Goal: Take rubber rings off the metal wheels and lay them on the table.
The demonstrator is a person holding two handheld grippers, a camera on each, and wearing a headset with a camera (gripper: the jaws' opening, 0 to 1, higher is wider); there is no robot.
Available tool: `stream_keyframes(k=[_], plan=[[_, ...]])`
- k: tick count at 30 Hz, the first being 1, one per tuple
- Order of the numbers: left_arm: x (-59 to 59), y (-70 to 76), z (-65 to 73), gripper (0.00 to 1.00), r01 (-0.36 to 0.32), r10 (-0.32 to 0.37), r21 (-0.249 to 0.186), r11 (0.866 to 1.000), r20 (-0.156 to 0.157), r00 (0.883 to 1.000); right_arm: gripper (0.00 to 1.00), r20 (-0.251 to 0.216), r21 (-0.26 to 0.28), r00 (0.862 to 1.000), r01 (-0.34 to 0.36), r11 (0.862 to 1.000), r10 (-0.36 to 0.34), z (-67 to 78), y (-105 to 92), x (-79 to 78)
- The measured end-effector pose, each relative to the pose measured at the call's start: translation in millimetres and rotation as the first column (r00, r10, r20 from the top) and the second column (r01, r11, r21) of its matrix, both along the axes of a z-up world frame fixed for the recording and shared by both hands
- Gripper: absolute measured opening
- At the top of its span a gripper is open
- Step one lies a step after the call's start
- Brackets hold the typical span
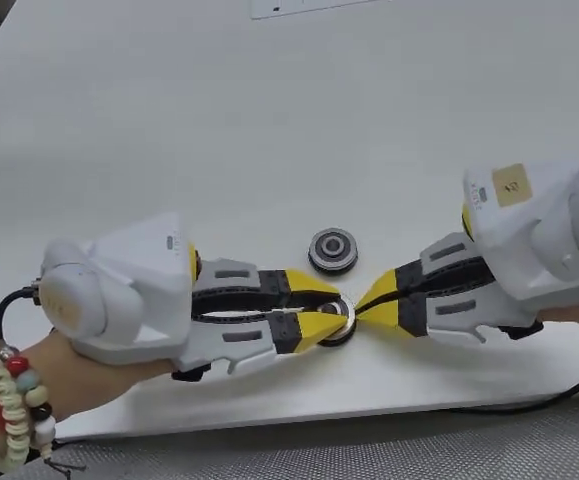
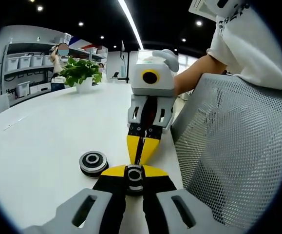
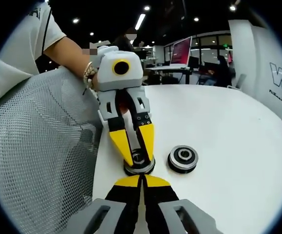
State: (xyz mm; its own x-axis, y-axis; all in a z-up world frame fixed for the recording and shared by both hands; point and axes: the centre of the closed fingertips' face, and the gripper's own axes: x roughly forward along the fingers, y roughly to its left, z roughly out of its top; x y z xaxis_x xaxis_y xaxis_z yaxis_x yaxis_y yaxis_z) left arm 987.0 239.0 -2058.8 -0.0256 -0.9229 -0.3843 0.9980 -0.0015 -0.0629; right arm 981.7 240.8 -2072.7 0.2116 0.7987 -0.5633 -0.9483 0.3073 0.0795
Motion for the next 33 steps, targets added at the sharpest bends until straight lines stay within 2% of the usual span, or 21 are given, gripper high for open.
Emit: stream_keyframes(k=[2,5,8,10,11,12,13,15,16,18,19,20,22,25,27,32,33], plan=[[0.0,0.0,0.1,0.06,0.002,-0.002,0.001,1.0,0.003,1.0,0.06,-0.005,-0.018,1.0,0.0,1.0,-0.001,-2.7,-2.7,-1.1],[0.0,0.1,0.2,0.06,0.004,-0.004,0.001,1.0,0.005,1.0,0.09,-0.013,-0.001,1.0,-0.006,1.0,0.006,-1.4,-0.5,-5.6],[0.0,0.2,0.3,0.06,0.004,-0.004,-0.001,1.0,0.004,1.0,0.19,-0.006,0.009,1.0,-0.008,1.0,0.008,-1.1,3.4,-6.5],[0.1,0.0,0.5,0.06,0.005,-0.005,0.0,1.0,0.004,1.0,0.23,-0.002,0.003,1.0,-0.01,1.0,0.01,-3.1,6.4,-7.4],[0.5,-0.6,0.9,0.06,0.001,-0.001,0.012,1.0,-0.007,1.0,0.23,-0.003,-0.011,1.0,-0.021,1.0,0.021,-5.5,6.0,-9.3],[1.3,-0.8,0.9,0.06,-0.02,0.021,0.031,0.999,-0.039,0.999,0.23,0.013,-0.005,1.0,-0.026,1.0,0.026,-4.5,6.1,-9.0],[1.6,-0.7,0.5,0.05,-0.031,0.034,0.053,0.998,-0.064,0.997,0.23,-0.001,-0.008,1.0,-0.02,1.0,0.02,-5.6,6.2,-10.7],[1.6,-2.2,1.2,0.05,-0.007,0.009,0.061,0.998,-0.028,1.0,0.23,-0.001,-0.003,1.0,-0.02,1.0,0.02,-5.0,5.4,-12.2],[0.6,-1.5,0.7,0.05,-0.005,0.006,0.059,0.998,-0.03,1.0,0.23,-0.005,0.001,1.0,-0.017,1.0,0.017,-5.4,5.5,-11.6],[-0.3,-0.5,1.3,0.07,-0.004,0.008,0.061,0.998,-0.062,0.998,0.22,-0.004,0.001,1.0,-0.018,1.0,0.018,-5.8,5.6,-12.9],[-1.1,0.3,1.5,0.09,0.002,0.002,0.066,0.998,-0.059,0.998,0.22,-0.004,0.001,1.0,-0.018,1.0,0.018,-5.8,5.8,-13.6],[-2.8,2.7,1.2,0.1,0.019,-0.016,0.08,0.997,-0.042,0.999,0.23,-0.005,0.002,1.0,-0.018,1.0,0.018,-5.9,6.3,-13.8],[-4.2,4.9,0.9,0.13,0.024,-0.021,0.083,0.996,-0.039,0.999,0.23,-0.002,0.001,1.0,-0.019,1.0,0.019,-6.3,7.0,-13.6],[-2.7,9.9,0.5,0.11,0.022,-0.019,0.092,0.996,-0.031,0.999,0.22,0.0,0.003,1.0,-0.018,1.0,0.018,-6.2,8.2,-12.4],[-1.3,13.3,-0.1,0.07,0.022,-0.022,0.099,0.995,-0.004,1.0,0.22,0.004,0.005,1.0,-0.018,1.0,0.018,-5.3,8.8,-12.3],[-4.9,12.6,-1.0,0.08,0.043,-0.046,0.093,0.995,0.039,0.998,0.22,0.017,0.004,1.0,-0.017,1.0,0.017,-4.4,11.0,-10.2],[-4.5,11.6,-1.0,0.08,0.069,-0.079,0.096,0.993,0.105,0.991,0.23,0.018,0.004,1.0,-0.016,1.0,0.016,-4.7,11.3,-9.6]])
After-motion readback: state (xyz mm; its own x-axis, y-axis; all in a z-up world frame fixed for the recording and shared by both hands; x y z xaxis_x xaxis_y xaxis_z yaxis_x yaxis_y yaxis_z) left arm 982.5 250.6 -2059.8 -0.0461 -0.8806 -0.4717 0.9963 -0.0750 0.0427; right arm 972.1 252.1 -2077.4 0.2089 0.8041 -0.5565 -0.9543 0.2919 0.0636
